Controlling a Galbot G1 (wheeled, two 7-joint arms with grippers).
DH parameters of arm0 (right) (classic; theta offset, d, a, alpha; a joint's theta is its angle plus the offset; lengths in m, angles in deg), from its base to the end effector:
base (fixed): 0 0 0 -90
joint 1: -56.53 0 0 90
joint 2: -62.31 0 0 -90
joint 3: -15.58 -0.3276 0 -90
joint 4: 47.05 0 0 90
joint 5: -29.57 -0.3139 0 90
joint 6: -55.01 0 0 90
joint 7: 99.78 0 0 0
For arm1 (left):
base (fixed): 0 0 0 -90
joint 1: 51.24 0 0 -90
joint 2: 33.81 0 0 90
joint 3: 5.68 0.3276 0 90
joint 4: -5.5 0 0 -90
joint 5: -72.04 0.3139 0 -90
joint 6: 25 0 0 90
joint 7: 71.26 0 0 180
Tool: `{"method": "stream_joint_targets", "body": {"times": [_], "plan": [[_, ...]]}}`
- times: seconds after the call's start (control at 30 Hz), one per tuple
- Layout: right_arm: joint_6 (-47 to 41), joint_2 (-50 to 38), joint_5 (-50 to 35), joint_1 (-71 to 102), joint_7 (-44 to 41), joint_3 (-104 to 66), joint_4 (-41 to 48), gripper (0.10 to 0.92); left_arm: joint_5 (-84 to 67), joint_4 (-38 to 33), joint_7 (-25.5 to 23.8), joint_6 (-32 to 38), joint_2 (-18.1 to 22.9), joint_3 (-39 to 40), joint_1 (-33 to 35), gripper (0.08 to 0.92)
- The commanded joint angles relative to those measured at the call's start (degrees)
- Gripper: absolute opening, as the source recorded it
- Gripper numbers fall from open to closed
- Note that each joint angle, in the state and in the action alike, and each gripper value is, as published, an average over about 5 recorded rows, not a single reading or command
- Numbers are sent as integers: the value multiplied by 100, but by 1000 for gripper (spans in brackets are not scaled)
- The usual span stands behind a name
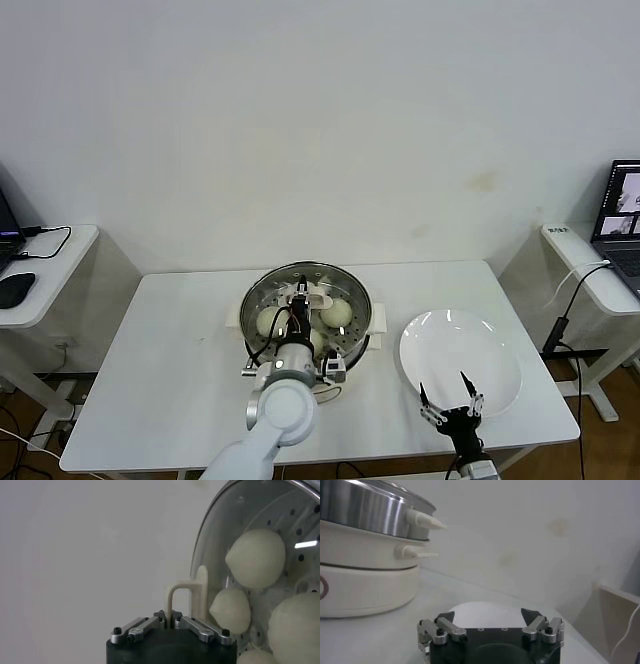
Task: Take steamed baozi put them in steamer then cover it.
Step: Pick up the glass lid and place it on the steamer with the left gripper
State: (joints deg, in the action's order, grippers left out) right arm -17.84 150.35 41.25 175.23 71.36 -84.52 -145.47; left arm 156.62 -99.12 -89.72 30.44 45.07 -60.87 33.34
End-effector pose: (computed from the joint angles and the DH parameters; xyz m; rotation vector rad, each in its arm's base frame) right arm 0.1339 -0.0641 -0.3921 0.1177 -3.0143 0.4518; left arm 0.2744 -0.1222 -0.2524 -0.1219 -2.2248 -2.1771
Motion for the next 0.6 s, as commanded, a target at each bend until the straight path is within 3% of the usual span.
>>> {"method": "stream_joint_targets", "body": {"times": [0.03,0.33,0.6], "plan": [[2,2,2,-1,-2,13,-4,823,-9,14,9,2,55,7,0,134],[-5,-6,9,-3,-9,28,-4,823,-237,-58,148,2,53,-36,16,165],[-8,-6,33,22,-12,32,-23,823,-568,-701,306,7,-258,-203,413,391]]}}
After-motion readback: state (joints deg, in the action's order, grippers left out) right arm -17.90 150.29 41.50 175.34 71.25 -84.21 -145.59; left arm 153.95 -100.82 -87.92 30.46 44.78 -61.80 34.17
